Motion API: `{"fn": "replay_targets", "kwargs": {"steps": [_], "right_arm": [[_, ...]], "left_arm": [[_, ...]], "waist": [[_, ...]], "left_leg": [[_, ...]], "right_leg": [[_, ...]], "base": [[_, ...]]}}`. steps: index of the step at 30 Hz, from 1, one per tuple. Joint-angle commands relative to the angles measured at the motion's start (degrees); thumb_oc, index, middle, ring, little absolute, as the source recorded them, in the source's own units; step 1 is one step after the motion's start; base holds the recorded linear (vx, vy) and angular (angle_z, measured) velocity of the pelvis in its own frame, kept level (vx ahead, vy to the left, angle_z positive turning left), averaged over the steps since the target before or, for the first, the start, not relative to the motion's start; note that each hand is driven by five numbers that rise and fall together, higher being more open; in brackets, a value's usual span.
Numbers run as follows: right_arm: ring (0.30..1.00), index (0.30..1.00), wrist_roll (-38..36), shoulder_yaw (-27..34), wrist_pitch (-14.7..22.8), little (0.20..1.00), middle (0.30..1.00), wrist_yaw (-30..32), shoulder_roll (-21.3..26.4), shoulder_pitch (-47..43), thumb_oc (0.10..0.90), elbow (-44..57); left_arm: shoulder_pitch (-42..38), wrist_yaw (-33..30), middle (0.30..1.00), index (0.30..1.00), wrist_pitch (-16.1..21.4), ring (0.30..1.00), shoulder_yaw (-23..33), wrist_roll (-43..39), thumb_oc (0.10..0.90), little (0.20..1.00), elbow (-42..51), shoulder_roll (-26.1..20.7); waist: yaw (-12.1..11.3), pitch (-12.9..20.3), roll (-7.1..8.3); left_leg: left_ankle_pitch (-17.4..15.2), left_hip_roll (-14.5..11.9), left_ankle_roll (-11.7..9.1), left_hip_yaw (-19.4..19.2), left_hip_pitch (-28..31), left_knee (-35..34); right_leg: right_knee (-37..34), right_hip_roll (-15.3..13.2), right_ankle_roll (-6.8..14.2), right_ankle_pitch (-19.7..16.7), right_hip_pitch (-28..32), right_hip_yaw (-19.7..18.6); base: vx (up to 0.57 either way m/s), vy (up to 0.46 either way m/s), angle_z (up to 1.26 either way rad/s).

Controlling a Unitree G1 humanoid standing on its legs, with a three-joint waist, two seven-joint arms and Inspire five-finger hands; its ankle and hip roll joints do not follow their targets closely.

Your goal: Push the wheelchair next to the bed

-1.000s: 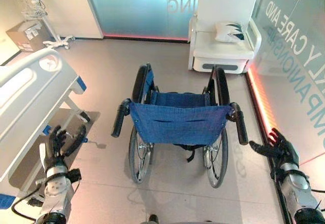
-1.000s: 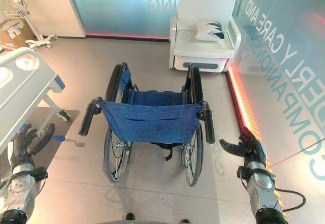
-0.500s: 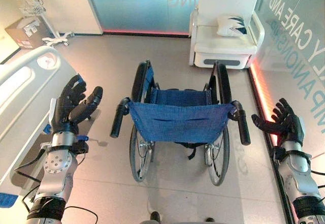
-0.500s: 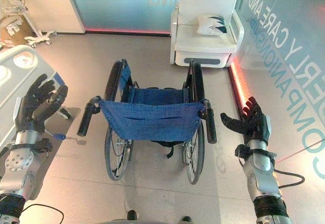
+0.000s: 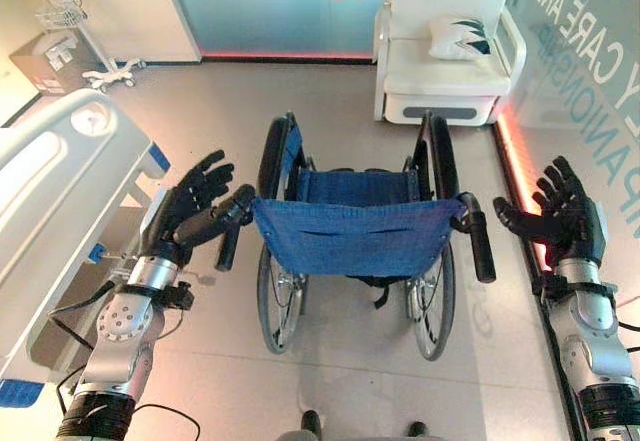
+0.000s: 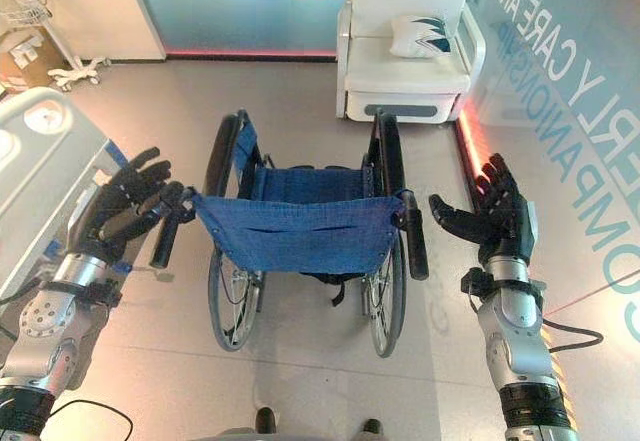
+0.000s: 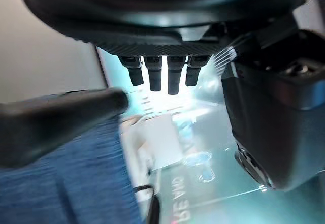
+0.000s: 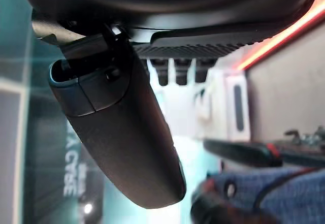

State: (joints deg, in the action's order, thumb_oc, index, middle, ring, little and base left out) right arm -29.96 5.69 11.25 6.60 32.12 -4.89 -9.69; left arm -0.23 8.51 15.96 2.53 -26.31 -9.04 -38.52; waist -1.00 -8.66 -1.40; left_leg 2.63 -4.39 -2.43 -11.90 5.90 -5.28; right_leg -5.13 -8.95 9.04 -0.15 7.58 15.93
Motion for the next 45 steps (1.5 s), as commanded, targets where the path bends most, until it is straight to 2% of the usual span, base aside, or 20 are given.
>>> {"fn": "replay_targets", "kwargs": {"steps": [1, 8, 13, 17, 18, 21, 23, 29, 32, 38, 42, 45], "right_arm": [[0.9, 0.9, 3.24, -0.34, 6.9, 0.9, 0.9, -4.34, 3.79, -5.33, 0.8, 7.56], [0.9, 0.9, 3.27, -2.55, 5.92, 0.9, 0.9, -5.34, 5.09, -6.73, 0.8, 11.08], [0.9, 0.9, 6.28, -3.76, 3.32, 0.9, 0.9, -3.97, 5.91, -8.16, 0.8, 11.96], [0.9, 0.9, 9.6, -4.69, -1.85, 0.9, 0.9, -3.82, 7.73, -8.07, 0.8, 11.4], [0.9, 0.9, 10.03, -5.19, -4.14, 0.9, 0.9, -4.13, 8.4, -7.81, 0.8, 11.0], [0.9, 0.9, 11.21, -5.83, -6.25, 0.9, 0.9, -4.29, 9.22, -7.56, 0.8, 9.82], [0.9, 0.9, 14.15, -6.71, -8.66, 0.9, 0.9, -3.5, 10.28, -8.07, 0.8, 8.34], [0.9, 0.9, 21.43, -9.21, -13.41, 0.9, 0.9, -0.8, 12.3, -10.51, 0.8, 5.8], [0.9, 0.9, 24.48, -9.84, -17.15, 0.9, 0.9, -2.32, 12.48, -10.58, 0.8, 5.37], [0.9, 0.9, 25.86, -11.5, -21.11, 0.9, 0.9, -6.32, 12.07, -10.28, 0.8, 4.28], [0.9, 0.9, 27.73, -13.78, -24.96, 0.9, 0.9, -9.99, 11.97, -11.88, 0.8, 1.79], [0.9, 0.9, 28.75, -16.64, -29.48, 0.9, 0.9, -14.2, 12.18, -14.01, 0.8, -1.51]], "left_arm": [[-5.03, 0.39, 0.9, 0.9, 1.19, 0.9, 1.66, 2.12, 0.8, 0.9, 1.92, -5.41], [-5.0, -1.93, 0.9, 0.9, -2.32, 0.9, -0.2, 7.52, 0.8, 0.9, 1.32, -7.54], [-5.53, -5.73, 0.9, 0.9, -5.17, 0.9, -1.38, 16.36, 0.8, 0.9, 0.51, -9.02], [-5.88, -6.76, 0.9, 0.9, -8.81, 0.9, -2.49, 20.29, 0.8, 0.9, -0.67, -10.52], [-6.14, -6.42, 0.9, 0.9, -10.82, 0.9, -2.89, 21.46, 0.8, 0.9, -0.73, -10.88], [-6.63, -7.03, 0.9, 0.9, -12.97, 0.9, -3.94, 24.41, 0.8, 0.9, -1.05, -11.45], [-7.69, -8.33, 0.9, 0.9, -15.67, 0.9, -5.06, 27.28, 0.8, 0.9, -2.16, -12.16], [-10.68, -14.8, 0.9, 0.9, -16.69, 0.9, -6.53, 32.04, 0.8, 0.9, -4.39, -13.65], [-11.02, -17.11, 0.9, 0.9, -17.21, 0.9, -6.14, 34.71, 0.8, 0.9, -3.24, -13.81], [-10.37, -18.93, 0.9, 0.9, -19.1, 0.9, -6.13, 40.42, 0.8, 0.9, -1.4, -13.38], [-10.93, -18.31, 0.9, 0.9, -21.55, 0.9, -7.1, 42.23, 0.8, 0.9, -1.31, -13.1], [-12.32, -16.57, 0.9, 0.9, -23.78, 0.9, -8.14, 41.89, 0.8, 0.9, -2.23, -13.02]], "waist": [[-0.24, 2.3, 1.32], [-0.3, 1.99, 1.34], [-0.46, 2.0, 1.39], [-0.36, 1.87, 1.53], [-0.25, 1.78, 1.6], [-0.07, 1.62, 1.68], [0.04, 1.37, 1.82], [0.1, 1.09, 2.05], [-0.06, 0.82, 2.24], [-0.45, 0.36, 2.68], [-0.9, 0.23, 2.92], [-1.31, 0.29, 3.12]], "left_leg": [[-3.03, 0.8, 0.2, -1.23, 2.77, 0.28], [-2.76, 0.63, 0.1, -1.48, 2.57, 0.28], [-2.64, 0.61, 0.01, -1.61, 2.29, 0.28], [-2.39, 0.54, -0.01, -1.72, 2.11, 0.28], [-2.35, 0.55, 0.0, -1.76, 2.09, 0.28], [-2.31, 0.54, 0.0, -1.79, 2.05, 0.28], [-2.22, 0.57, 0.01, -1.79, 2.05, 0.28], [-2.18, 0.75, 0.04, -1.68, 1.97, 0.28], [-2.22, 0.86, 0.09, -1.43, 1.71, 0.28], [-2.21, 0.95, 0.04, -1.03, 1.4, 0.28], [-2.16, 1.05, 0.02, -0.67, 1.36, 0.28], [-2.09, 1.05, -0.08, -0.37, 1.36, 0.28]], "right_leg": [[0.13, 0.82, -2.23, -1.99, 0.57, -0.54], [0.13, 0.83, -2.09, -2.06, 0.39, -0.35], [0.13, 0.89, -1.99, -2.08, 0.12, -0.25], [0.13, 0.92, -1.88, -2.22, -0.09, -0.23], [0.13, 0.97, -1.87, -2.23, -0.12, -0.3], [0.13, 1.01, -1.82, -2.29, -0.2, -0.34], [0.13, 1.07, -1.79, -2.41, -0.23, -0.44], [0.13, 1.11, -1.74, -2.56, -0.35, -0.63], [0.13, 1.13, -1.74, -2.61, -0.58, -0.79], [0.13, 1.11, -1.77, -2.64, -0.73, -0.76], [0.13, 1.1, -1.8, -2.67, -0.57, -0.51], [0.13, 1.09, -1.87, -2.64, -0.34, -0.13]], "base": [[0.0, 0.0, 0.0], [0.0, 0.0, 0.0], [0.0, 0.0, 0.0], [0.0, 0.0, 0.0], [0.0, 0.0, 0.0], [0.0, 0.0, 0.0], [-0.01, -0.008, -0.02], [0.0, -0.003, -0.01], [-0.01, -0.004, -0.01], [-0.01, -0.003, 0.0], [0.0, 0.0, 0.0], [0.0, -0.01, 0.03]]}}
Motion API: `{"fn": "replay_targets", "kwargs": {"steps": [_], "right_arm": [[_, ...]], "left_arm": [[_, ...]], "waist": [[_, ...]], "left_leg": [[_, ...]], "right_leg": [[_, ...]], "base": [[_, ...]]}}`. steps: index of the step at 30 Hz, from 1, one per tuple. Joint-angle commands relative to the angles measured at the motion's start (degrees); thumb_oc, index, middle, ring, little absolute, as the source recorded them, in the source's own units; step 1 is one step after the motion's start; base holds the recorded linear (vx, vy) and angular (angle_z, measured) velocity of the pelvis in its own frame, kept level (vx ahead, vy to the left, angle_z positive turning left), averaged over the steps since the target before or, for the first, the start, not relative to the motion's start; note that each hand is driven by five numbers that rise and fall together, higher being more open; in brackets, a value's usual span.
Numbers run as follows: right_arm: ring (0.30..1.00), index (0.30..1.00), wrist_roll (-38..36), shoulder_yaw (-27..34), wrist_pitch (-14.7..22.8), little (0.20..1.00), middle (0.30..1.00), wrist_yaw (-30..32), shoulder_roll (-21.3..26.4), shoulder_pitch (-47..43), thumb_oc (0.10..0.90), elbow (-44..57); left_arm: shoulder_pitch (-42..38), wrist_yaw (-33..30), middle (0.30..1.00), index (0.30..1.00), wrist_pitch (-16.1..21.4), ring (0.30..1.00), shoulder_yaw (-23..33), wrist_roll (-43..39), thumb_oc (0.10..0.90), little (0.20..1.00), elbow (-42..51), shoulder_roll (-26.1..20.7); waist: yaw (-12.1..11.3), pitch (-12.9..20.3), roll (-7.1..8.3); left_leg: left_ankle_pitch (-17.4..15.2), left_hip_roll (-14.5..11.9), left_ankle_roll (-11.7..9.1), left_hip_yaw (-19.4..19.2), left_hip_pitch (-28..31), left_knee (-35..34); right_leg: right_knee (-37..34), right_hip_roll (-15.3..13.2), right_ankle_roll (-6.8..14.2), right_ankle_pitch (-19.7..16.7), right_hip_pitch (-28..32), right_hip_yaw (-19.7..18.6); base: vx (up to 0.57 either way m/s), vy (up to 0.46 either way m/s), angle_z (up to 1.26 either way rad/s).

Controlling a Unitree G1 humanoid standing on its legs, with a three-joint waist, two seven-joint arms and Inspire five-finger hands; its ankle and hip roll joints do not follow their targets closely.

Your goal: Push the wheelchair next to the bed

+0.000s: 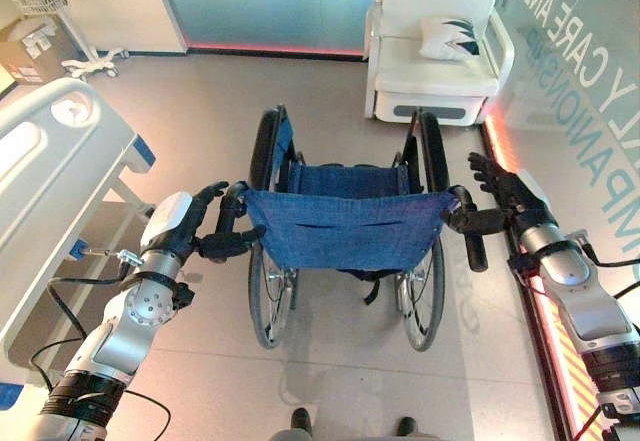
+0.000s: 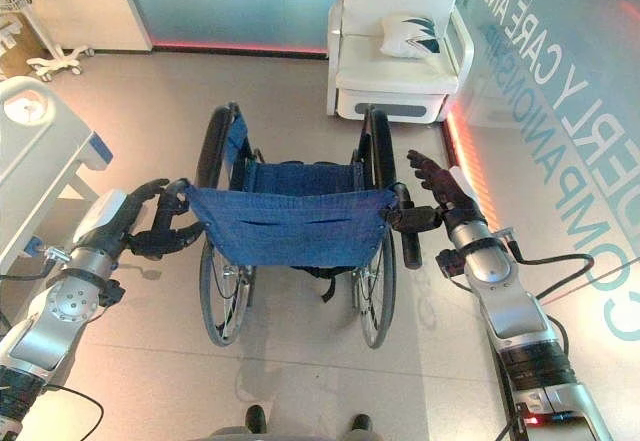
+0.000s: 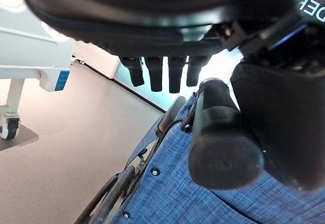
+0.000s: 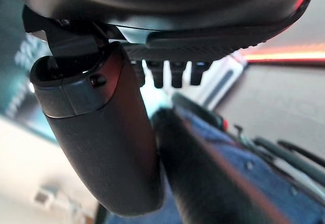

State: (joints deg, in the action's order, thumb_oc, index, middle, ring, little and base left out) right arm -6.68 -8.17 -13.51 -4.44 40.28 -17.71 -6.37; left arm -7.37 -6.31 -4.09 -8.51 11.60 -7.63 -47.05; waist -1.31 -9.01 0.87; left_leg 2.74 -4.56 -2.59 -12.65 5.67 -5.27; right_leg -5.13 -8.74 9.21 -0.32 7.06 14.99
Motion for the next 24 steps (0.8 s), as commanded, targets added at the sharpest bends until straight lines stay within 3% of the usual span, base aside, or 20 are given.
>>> {"fn": "replay_targets", "kwargs": {"steps": [1, 12, 15, 20, 24], "right_arm": [[0.9, 0.9, 5.43, -3.14, -5.09, 0.9, 0.9, -3.29, 4.04, -1.55, 0.8, -5.28], [0.9, 0.9, 5.82, -8.38, -10.89, 0.9, 0.9, -8.24, 4.0, -8.83, 0.8, -11.74], [0.9, 0.9, 9.5, -10.08, -12.95, 0.9, 0.9, -12.96, 4.9, -10.57, 0.8, -11.53], [0.9, 0.9, 12.87, -13.12, -16.37, 0.9, 0.9, -14.28, 6.5, -15.02, 0.8, -12.15], [0.9, 0.9, 15.49, -15.45, -19.96, 0.9, 0.9, -14.84, 7.37, -19.45, 0.8, -13.91]], "left_arm": [[-5.46, -1.65, 0.9, 0.9, -3.96, 0.9, 2.74, 3.77, 0.8, 0.9, -3.81, -4.48], [-12.76, 3.6, 0.9, 0.9, -9.31, 0.9, -1.18, 1.34, 0.8, 0.9, -10.45, -4.04], [-15.35, 7.87, 0.9, 0.9, -12.56, 0.9, -2.11, 2.5, 0.8, 0.9, -12.81, -5.59], [-22.33, 17.52, 0.9, 0.9, -18.45, 0.9, -5.75, 0.4, 0.8, 0.9, -17.69, -8.62], [-28.93, 20.52, 0.9, 0.9, -20.72, 0.9, -9.3, -2.6, 0.8, 0.9, -22.8, -10.15]], "waist": [[-1.01, 0.62, 0.86], [-1.18, 0.83, 0.97], [-0.83, 0.85, 0.83], [-0.15, 0.75, 0.38], [0.3, 0.77, -0.26]], "left_leg": [[-2.19, 1.21, 0.06, 0.39, 1.59, 0.27], [-2.08, 1.49, -0.06, 1.07, 1.68, 0.27], [-1.96, 1.49, -0.17, 0.87, 1.74, 0.27], [-1.81, 1.7, -0.17, 0.87, 1.83, 0.27], [-1.79, 1.79, -0.1, 0.52, 1.9, 0.27]], "right_leg": [[0.13, 0.87, -2.06, -2.46, 0.21, 0.86], [0.13, 1.06, -2.26, -2.48, 0.52, 1.05], [0.13, 1.1, -2.24, -2.53, 0.48, 0.81], [0.13, 1.37, -2.16, -2.7, 0.34, 0.28], [0.13, 1.51, -2.15, -2.67, 0.24, -0.07]], "base": [[0.0, 0.0, 0.0], [0.0, -0.003, 0.02], [0.0, 0.0, 0.0], [0.0, 0.0, 0.0], [0.0, 0.0, 0.0]]}}
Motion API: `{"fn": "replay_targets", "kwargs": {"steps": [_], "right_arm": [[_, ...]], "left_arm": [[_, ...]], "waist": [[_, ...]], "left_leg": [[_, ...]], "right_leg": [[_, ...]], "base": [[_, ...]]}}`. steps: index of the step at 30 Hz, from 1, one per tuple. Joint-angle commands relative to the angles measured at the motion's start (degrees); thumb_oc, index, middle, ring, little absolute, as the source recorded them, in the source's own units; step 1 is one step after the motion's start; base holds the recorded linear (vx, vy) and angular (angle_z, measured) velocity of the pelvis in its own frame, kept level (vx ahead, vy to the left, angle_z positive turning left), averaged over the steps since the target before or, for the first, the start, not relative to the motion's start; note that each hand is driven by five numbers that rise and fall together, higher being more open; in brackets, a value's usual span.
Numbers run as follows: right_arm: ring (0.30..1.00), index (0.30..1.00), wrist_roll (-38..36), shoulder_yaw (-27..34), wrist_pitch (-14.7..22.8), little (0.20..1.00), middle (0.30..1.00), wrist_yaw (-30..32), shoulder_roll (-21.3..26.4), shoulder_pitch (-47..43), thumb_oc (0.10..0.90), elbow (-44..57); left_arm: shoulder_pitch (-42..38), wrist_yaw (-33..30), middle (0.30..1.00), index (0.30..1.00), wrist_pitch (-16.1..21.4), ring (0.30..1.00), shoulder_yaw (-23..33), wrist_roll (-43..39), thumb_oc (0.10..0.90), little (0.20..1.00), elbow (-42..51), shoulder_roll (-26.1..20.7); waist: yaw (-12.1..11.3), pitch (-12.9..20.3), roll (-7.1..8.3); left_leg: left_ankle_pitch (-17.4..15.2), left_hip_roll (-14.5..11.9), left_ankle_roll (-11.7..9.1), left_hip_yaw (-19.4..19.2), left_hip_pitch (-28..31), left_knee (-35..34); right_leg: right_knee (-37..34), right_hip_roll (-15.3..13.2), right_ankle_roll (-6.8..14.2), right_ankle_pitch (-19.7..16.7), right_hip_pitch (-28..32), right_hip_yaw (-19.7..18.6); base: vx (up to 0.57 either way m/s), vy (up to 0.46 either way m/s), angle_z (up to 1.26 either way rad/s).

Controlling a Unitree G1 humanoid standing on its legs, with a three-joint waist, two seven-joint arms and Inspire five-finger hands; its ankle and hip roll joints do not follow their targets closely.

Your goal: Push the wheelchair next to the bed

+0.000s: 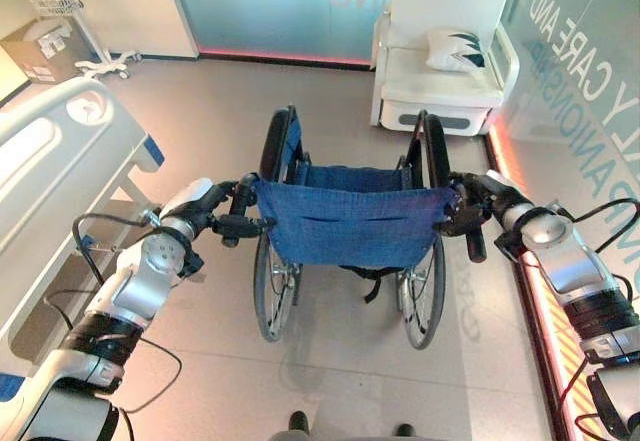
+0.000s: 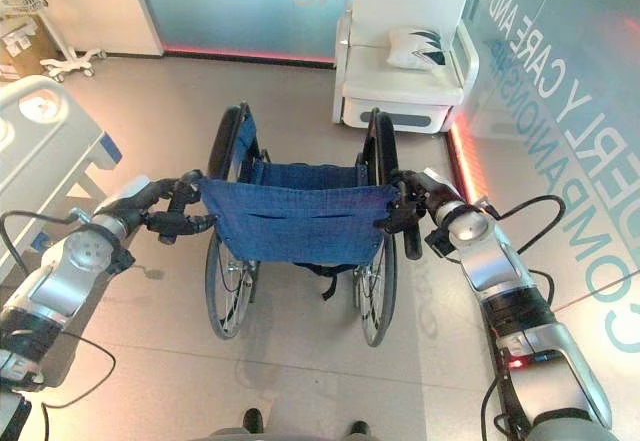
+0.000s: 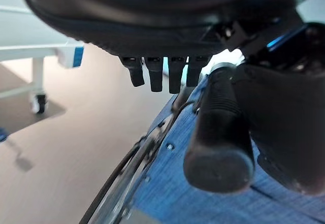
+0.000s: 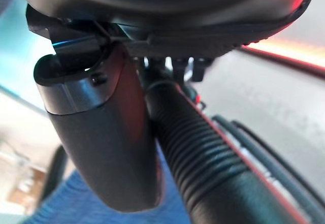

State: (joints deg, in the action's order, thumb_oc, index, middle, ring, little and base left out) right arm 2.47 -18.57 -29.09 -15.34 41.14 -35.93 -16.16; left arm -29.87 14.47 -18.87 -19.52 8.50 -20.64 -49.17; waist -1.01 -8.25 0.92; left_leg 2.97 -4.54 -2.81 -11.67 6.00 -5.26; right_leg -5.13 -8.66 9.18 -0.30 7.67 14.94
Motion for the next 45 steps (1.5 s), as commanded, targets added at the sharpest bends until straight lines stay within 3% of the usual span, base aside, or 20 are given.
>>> {"fn": "replay_targets", "kwargs": {"steps": [1, 6, 8, 14, 21, 28, 33, 35, 40, 45], "right_arm": [[0.9, 0.9, 6.59, -5.33, -5.52, 0.9, 0.9, -3.39, 6.55, -1.93, 0.8, -4.38], [0.9, 0.9, 6.65, -6.92, -9.42, 0.9, 0.9, 1.42, 6.93, -6.17, 0.8, -7.88], [0.9, 0.9, 7.15, -7.1, -12.86, 0.9, 0.9, 7.95, 6.19, -8.95, 0.8, -10.75], [0.9, 0.9, 7.21, -5.13, -19.55, 0.9, 0.9, 14.66, 3.14, -9.95, 0.8, -13.58], [0.9, 0.9, 6.77, -1.12, -19.7, 0.9, 0.9, 19.22, 3.13, -6.18, 0.8, -9.11], [0.9, 0.9, 6.05, 2.59, -19.1, 0.9, 0.9, 16.53, 5.18, -4.49, 0.8, -2.21], [0.9, 0.9, 11.1, 2.66, -20.72, 0.9, 0.9, 6.14, 6.45, -4.43, 0.8, -0.51], [0.9, 0.9, 13.87, 1.51, -23.61, 0.9, 0.9, -0.21, 6.67, -4.4, 0.8, -0.42], [0.9, 0.9, 14.6, -2.71, -29.4, 0.9, 0.9, -7.5, 4.7, -4.93, 0.8, -7.9], [0.9, 0.9, 8.06, -8.08, -28.88, 0.9, 0.9, -6.64, 1.81, -5.91, 0.8, -20.26]], "left_arm": [[-7.68, -0.26, 0.9, 0.9, -6.29, 0.9, 1.06, 0.08, 0.8, 0.9, -10.62, -8.27], [-14.0, 0.06, 0.9, 0.9, -6.37, 0.9, -2.58, -0.96, 0.8, 0.9, -15.95, -8.99], [-17.39, 0.09, 0.9, 0.9, -5.63, 0.9, -4.62, -0.35, 0.8, 0.9, -18.89, -8.4], [-19.45, 1.24, 0.9, 0.9, -7.4, 0.9, -6.39, -0.8, 0.8, 0.9, -20.65, -6.57], [-16.79, 3.09, 0.9, 0.9, -8.45, 0.9, -4.52, 0.08, 0.8, 0.9, -18.95, -7.82], [-15.73, 2.42, 0.9, 0.9, -7.94, 0.9, -2.92, 0.34, 0.8, 0.9, -18.67, -8.49], [-16.4, -2.15, 0.9, 0.9, -5.37, 0.9, -2.03, -0.47, 0.8, 0.9, -18.99, -8.43], [-17.56, -5.71, 0.9, 0.9, -3.85, 0.9, -2.38, -1.06, 0.8, 0.9, -18.74, -8.33], [-20.63, -10.67, 0.9, 0.9, -0.77, 0.9, -5.34, -2.26, 0.8, 0.9, -18.8, -7.44], [-23.03, -12.92, 0.9, 0.9, 0.14, 0.9, -8.63, -2.95, 0.8, 0.9, -18.43, -6.43]], "waist": [[0.03, -0.04, -0.38], [0.34, -0.04, -0.8], [0.5, -0.1, -1.02], [0.92, -0.99, -1.75], [1.34, -2.01, -1.88], [2.35, -2.18, -1.42], [2.92, -1.91, -1.02], [3.16, -1.76, -0.7], [2.92, -1.67, -0.23], [2.0, -1.77, -0.07]], "left_leg": [[-2.01, 1.82, 0.13, -0.47, 1.54, 0.26], [-2.12, 1.94, 0.28, -0.7, 1.36, 0.26], [-2.21, 2.1, 0.39, -0.76, 1.16, 0.26], [-2.31, 2.44, 0.58, -0.8, 0.3, 0.26], [-2.36, 2.61, 0.74, -0.74, -0.23, 0.26], [-2.56, 2.66, 0.73, -1.49, -0.28, 0.26], [-2.64, 2.66, 0.62, -2.17, -0.33, 0.26], [-2.59, 2.58, 0.53, -2.57, -0.27, 0.26], [-2.57, 2.42, 0.46, -2.71, -0.21, 0.26], [-2.62, 2.5, 0.44, -2.34, -0.15, 0.26]], "right_leg": [[0.13, 1.47, -2.13, -2.68, -0.41, -0.08], [0.13, 1.59, -2.16, -2.65, -0.74, -0.48], [0.13, 1.73, -2.2, -2.59, -1.01, -0.87], [0.13, 1.98, -2.37, -2.61, -2.03, -1.88], [0.13, 2.11, -2.35, -2.81, -2.67, -2.68], [0.13, 2.27, -2.23, -2.95, -3.07, -3.21], [0.17, 2.25, -2.11, -3.03, -3.41, -3.48], [0.2, 2.15, -2.14, -3.08, -3.43, -3.41], [0.34, 2.06, -2.32, -3.1, -3.45, -3.25], [0.3, 1.83, -2.43, -3.2, -3.23, -2.64]], "base": [[0.0, 0.0, 0.0], [0.0, 0.0, 0.0], [-0.02, 0.005, 0.01], [-0.05, 0.033, -0.03], [-0.02, 0.015, 0.0], [0.0, 0.0, 0.0], [-0.01, 0.006, -0.03], [0.0, 0.0, 0.0], [0.0, 0.0, 0.0], [0.0, 0.0, 0.0]]}}
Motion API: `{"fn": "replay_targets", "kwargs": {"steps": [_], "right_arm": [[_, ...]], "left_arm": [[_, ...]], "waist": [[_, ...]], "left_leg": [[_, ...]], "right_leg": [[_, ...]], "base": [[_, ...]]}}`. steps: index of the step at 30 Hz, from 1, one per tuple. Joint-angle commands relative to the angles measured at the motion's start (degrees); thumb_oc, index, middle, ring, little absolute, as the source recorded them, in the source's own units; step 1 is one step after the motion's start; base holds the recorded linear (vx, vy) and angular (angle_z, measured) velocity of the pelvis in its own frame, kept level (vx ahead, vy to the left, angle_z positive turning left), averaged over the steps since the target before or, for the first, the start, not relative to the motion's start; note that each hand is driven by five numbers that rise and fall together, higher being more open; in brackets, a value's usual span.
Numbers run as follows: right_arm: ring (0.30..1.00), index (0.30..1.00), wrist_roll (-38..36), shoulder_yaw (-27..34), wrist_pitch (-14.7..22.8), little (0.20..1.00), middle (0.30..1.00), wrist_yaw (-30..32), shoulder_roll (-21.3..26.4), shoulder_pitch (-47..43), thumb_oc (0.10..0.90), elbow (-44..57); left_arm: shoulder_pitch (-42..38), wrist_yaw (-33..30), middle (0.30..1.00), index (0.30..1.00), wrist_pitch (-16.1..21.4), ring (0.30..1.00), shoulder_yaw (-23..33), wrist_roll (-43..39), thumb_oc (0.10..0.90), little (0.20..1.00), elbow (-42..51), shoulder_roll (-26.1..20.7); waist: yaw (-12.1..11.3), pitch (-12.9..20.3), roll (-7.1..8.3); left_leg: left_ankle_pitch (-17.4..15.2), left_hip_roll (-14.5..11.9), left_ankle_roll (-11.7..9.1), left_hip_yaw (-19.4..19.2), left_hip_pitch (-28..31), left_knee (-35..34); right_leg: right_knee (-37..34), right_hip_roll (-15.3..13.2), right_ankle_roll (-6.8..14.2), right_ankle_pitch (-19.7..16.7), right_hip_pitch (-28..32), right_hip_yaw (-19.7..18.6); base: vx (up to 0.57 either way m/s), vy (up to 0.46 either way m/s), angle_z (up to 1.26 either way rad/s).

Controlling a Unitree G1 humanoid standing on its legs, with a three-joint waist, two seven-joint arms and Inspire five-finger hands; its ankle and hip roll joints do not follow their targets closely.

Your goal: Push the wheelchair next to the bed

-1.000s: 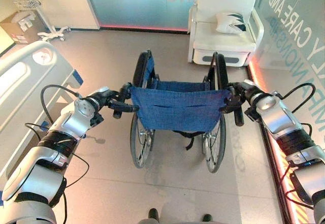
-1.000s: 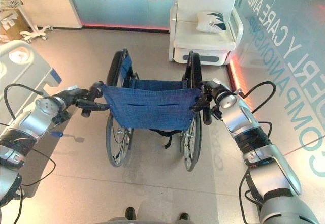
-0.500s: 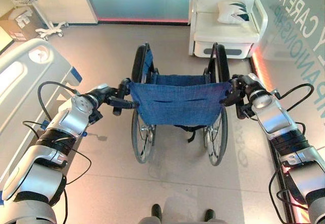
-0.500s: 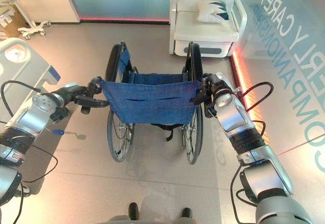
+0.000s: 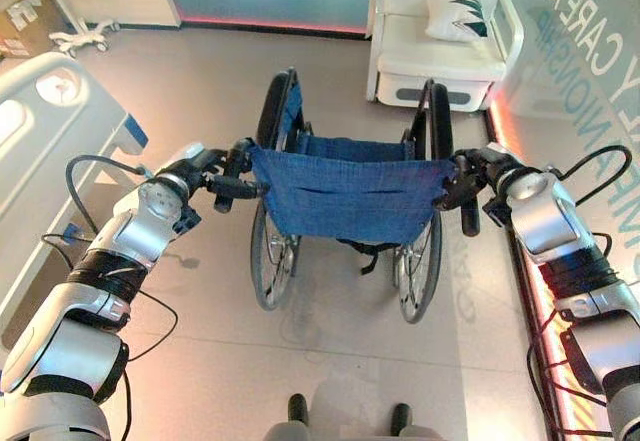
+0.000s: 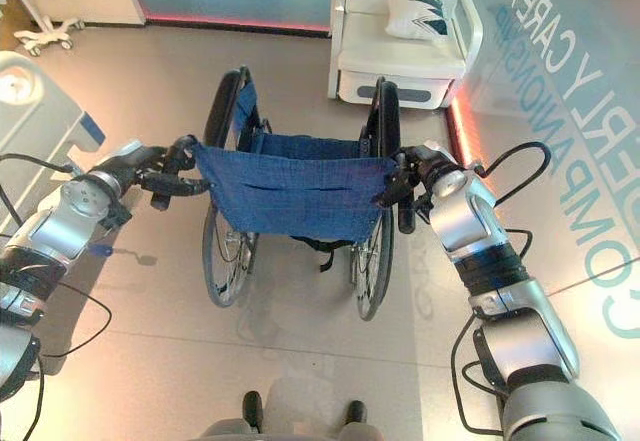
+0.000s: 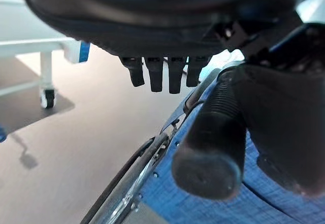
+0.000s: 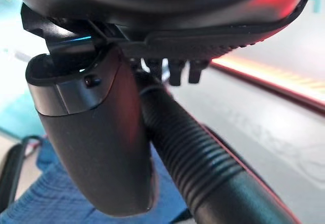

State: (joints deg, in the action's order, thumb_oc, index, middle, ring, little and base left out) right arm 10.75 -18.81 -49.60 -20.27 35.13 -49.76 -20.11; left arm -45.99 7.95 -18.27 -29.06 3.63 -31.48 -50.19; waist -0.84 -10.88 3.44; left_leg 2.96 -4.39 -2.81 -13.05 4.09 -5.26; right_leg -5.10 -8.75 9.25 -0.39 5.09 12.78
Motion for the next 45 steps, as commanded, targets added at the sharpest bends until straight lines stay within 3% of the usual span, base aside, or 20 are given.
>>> {"fn": "replay_targets", "kwargs": {"steps": [1, 2, 7, 14, 18, 21, 26, 28, 32, 38, 42, 43, 44, 45], "right_arm": [[0.9, 0.9, -0.97, -8.13, -7.93, 0.9, 0.9, -1.05, 7.61, 7.76, 0.8, -17.12], [0.9, 0.9, -4.65, -9.11, -6.32, 0.9, 0.9, 1.36, 5.82, 7.39, 0.8, -23.0], [0.9, 0.9, -9.04, -10.49, -3.22, 0.9, 0.9, 1.85, 1.53, 4.22, 0.8, -37.25], [0.9, 0.9, -4.39, -12.7, -3.27, 0.9, 0.9, -4.49, -0.38, 0.0, 0.8, -44.48], [0.9, 0.9, 3.43, -14.57, -4.58, 0.9, 0.9, -12.24, -1.79, -2.61, 0.8, -46.18], [0.9, 0.9, 5.6, -15.62, -3.78, 0.9, 0.9, -14.43, -2.6, -3.89, 0.8, -47.08], [0.9, 0.9, 3.19, -16.74, -1.8, 0.9, 0.9, -10.38, -4.48, -6.28, 0.8, -47.08], [0.9, 0.9, -0.17, -16.81, -0.22, 0.9, 0.9, -4.5, -5.13, -7.5, 0.8, -45.61], [0.9, 0.9, -3.16, -17.07, 0.65, 0.9, 0.9, 0.91, -5.36, -8.79, 0.8, -41.22], [0.9, 0.9, -0.2, -17.97, -2.28, 0.9, 0.9, -2.61, -5.74, -10.01, 0.8, -36.1], [0.9, 0.9, 0.98, -18.24, -2.95, 0.9, 0.9, -3.94, -6.27, -9.74, 0.8, -35.5], [0.836, 0.836, 1.43, -18.25, -2.93, 0.836, 0.836, -4.43, -6.34, -9.67, 0.758, -35.39], [0.679, 0.679, 1.56, -18.36, -2.84, 0.679, 0.679, -4.56, -6.56, -9.72, 0.653, -35.53], [0.519, 0.519, 1.16, -18.72, -2.84, 0.519, 0.519, -4.5, -6.94, -9.76, 0.546, -35.43]], "left_arm": [[-7.01, -6.48, 0.9, 0.9, -0.46, 0.9, 0.76, 1.91, 0.8, 0.9, -7.65, -5.34], [-7.57, -6.52, 0.9, 0.9, -0.13, 0.9, -0.24, 2.16, 0.8, 0.9, -7.66, -4.69], [-10.03, -6.31, 0.9, 0.9, 2.69, 0.9, -2.63, 3.58, 0.8, 0.9, -9.98, -2.63], [-12.37, -3.34, 0.9, 0.9, 4.62, 0.9, -5.29, 5.04, 0.8, 0.9, -12.55, -0.4], [-12.25, 0.34, 0.9, 0.9, 3.3, 0.9, -6.37, 8.2, 0.8, 0.9, -13.86, 1.54], [-12.57, 2.07, 0.9, 0.9, 2.17, 0.9, -7.02, 9.06, 0.8, 0.9, -15.27, 2.6], [-13.21, 6.44, 0.9, 0.9, -0.34, 0.9, -7.74, 9.72, 0.8, 0.9, -18.41, 4.99], [-13.13, 9.06, 0.9, 0.9, -3.64, 0.9, -7.77, 8.27, 0.8, 0.9, -20.14, 6.4], [-12.83, 11.23, 0.9, 0.9, -7.07, 0.9, -7.86, 6.31, 0.8, 0.9, -22.06, 7.5], [-13.08, 11.2, 0.9, 0.9, -8.92, 0.9, -7.14, 4.22, 0.8, 0.9, -24.37, 8.51], [-12.94, 9.17, 0.825, 0.825, -7.7, 0.825, -6.76, 4.2, 0.75, 0.825, -25.03, 9.3], [-13.01, 8.72, 0.827, 0.827, -7.05, 0.827, -6.69, 4.74, 0.751, 0.827, -25.09, 9.51], [-13.27, 8.03, 0.801, 0.801, -6.45, 0.801, -6.97, 4.97, 0.734, 0.801, -25.1, 9.76], [-13.6, 6.92, 0.665, 0.665, -5.53, 0.665, -7.17, 5.17, 0.643, 0.665, -25.07, 10.16]], "waist": [[1.79, 0.84, -2.57], [1.27, 0.89, -2.62], [-0.02, 1.21, -2.76], [-0.96, 1.94, -2.74], [-1.2, 2.18, -2.7], [-1.18, 2.23, -2.73], [-1.09, 2.39, -3.05], [-0.88, 2.27, -3.23], [-0.47, 1.79, -3.49], [0.25, 1.31, -3.55], [0.45, 1.15, -3.44], [0.48, 1.15, -3.38], [0.52, 1.15, -3.35], [0.56, 1.16, -3.23]], "left_leg": [[-2.61, 2.36, 0.45, -0.93, 1.76, 0.26], [-2.57, 2.41, 0.51, -0.58, 1.78, 0.26], [-2.52, 2.63, 0.55, 0.06, 1.67, 0.26], [-2.4, 2.88, 0.49, 0.82, 1.65, 0.26], [-2.36, 3.11, 0.6, 1.24, 1.71, 0.26], [-2.27, 3.15, 0.63, 1.23, 1.76, 0.26], [-2.16, 3.29, 0.73, 1.45, 1.85, 0.26], [-2.12, 3.27, 0.73, 1.46, 1.87, 0.26], [-2.0, 3.27, 0.66, 1.41, 1.63, 0.26], [-1.96, 3.27, 0.53, 0.81, 1.33, 0.26], [-1.87, 3.14, 0.48, 0.64, 1.22, 0.26], [-1.85, 3.1, 0.47, 0.59, 1.19, 0.26], [-1.83, 3.09, 0.47, 0.54, 1.16, 0.26], [-1.82, 3.07, 0.47, 0.5, 1.13, 0.26]], "right_leg": [[0.26, 1.92, -2.5, -3.1, -0.63, -0.48], [0.23, 1.87, -2.6, -3.15, -0.49, -0.33], [0.13, 1.85, -2.82, -3.1, -0.19, 0.21], [0.1, 1.72, -2.79, -3.07, 0.14, 0.79], [0.1, 1.72, -2.84, -3.1, 0.21, 0.67], [0.1, 1.7, -2.87, -3.18, 0.22, 0.58], [0.1, 1.66, -2.94, -3.19, 0.26, 0.19], [0.14, 1.62, -2.9, -3.27, 0.19, 0.03], [0.31, 1.52, -2.84, -3.37, -0.23, -0.19], [0.25, 1.52, -2.87, -3.44, -0.74, -0.4], [0.21, 1.59, -2.93, -3.41, -0.83, -0.61], [0.2, 1.59, -2.94, -3.39, -0.83, -0.6], [0.18, 1.6, -2.98, -3.39, -0.85, -0.67], [0.21, 1.61, -3.03, -3.37, -0.89, -0.75]], "base": [[0.0, 0.0, 0.0], [0.0, 0.0, 0.0], [0.0, 0.0, 0.0], [0.0, 0.0, 0.0], [0.0, 0.0, 0.0], [0.0, 0.0, 0.0], [0.0, 0.0, 0.0], [0.0, 0.0, 0.0], [0.0, 0.0, 0.0], [0.0, 0.0, -0.02], [0.01, -0.003, 0.0], [0.0, 0.0, 0.0], [0.03, -0.015, 0.01], [0.03, -0.012, 0.01]]}}
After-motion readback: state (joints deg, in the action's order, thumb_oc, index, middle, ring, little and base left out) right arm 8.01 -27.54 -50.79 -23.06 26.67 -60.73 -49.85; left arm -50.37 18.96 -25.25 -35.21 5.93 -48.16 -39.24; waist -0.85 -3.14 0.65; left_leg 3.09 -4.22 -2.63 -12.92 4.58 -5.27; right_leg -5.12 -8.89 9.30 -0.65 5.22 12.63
